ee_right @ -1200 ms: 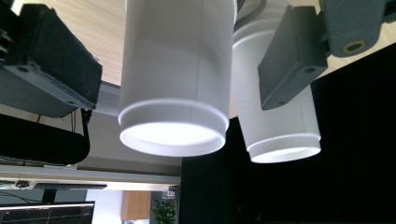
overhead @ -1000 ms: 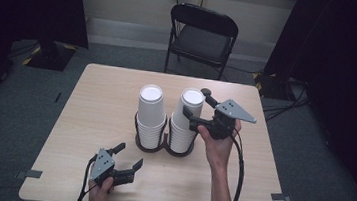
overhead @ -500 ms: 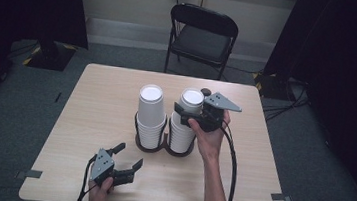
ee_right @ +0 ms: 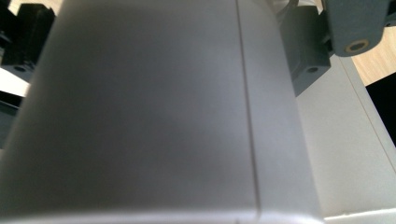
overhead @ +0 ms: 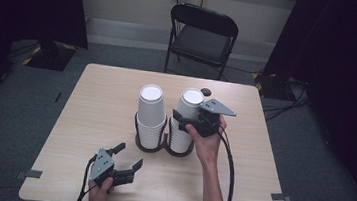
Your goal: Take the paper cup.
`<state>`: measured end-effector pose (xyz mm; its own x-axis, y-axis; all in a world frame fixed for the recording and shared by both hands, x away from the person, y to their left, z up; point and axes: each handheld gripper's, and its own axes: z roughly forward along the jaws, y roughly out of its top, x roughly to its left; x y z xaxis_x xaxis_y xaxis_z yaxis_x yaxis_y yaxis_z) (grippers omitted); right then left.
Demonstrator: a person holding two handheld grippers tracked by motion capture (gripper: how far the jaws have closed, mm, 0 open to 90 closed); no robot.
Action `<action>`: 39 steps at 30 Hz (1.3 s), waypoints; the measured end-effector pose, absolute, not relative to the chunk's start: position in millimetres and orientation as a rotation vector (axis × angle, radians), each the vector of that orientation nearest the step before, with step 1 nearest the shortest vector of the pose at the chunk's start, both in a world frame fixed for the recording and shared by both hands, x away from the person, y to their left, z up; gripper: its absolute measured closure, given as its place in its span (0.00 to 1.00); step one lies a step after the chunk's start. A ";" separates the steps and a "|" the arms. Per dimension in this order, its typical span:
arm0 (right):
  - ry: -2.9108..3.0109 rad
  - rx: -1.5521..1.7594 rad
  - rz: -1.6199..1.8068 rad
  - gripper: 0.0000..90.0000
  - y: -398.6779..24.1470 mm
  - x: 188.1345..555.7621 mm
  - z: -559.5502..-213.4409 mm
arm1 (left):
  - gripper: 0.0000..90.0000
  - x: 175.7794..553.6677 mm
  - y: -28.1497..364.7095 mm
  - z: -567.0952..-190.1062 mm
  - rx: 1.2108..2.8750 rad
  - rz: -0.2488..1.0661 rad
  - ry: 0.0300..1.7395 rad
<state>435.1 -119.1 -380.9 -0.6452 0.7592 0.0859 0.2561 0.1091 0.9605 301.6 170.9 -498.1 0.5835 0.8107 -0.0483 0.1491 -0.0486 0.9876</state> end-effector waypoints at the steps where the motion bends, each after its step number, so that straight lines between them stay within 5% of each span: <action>1: 1.960 0.979 1.557 0.14 -119.0 434.7 -381.2 | 0.18 301.4 170.9 -498.1 1.553 0.655 0.839; 39: 1.915 0.963 1.562 0.16 -121.1 431.4 -364.0 | 0.18 301.1 170.9 -498.2 1.553 0.658 0.835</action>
<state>431.4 -121.1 -364.0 -0.6343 0.7705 0.0632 0.2166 0.0986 0.9713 301.1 170.9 -498.2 0.5835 0.8108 -0.0457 0.1450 -0.0486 0.9882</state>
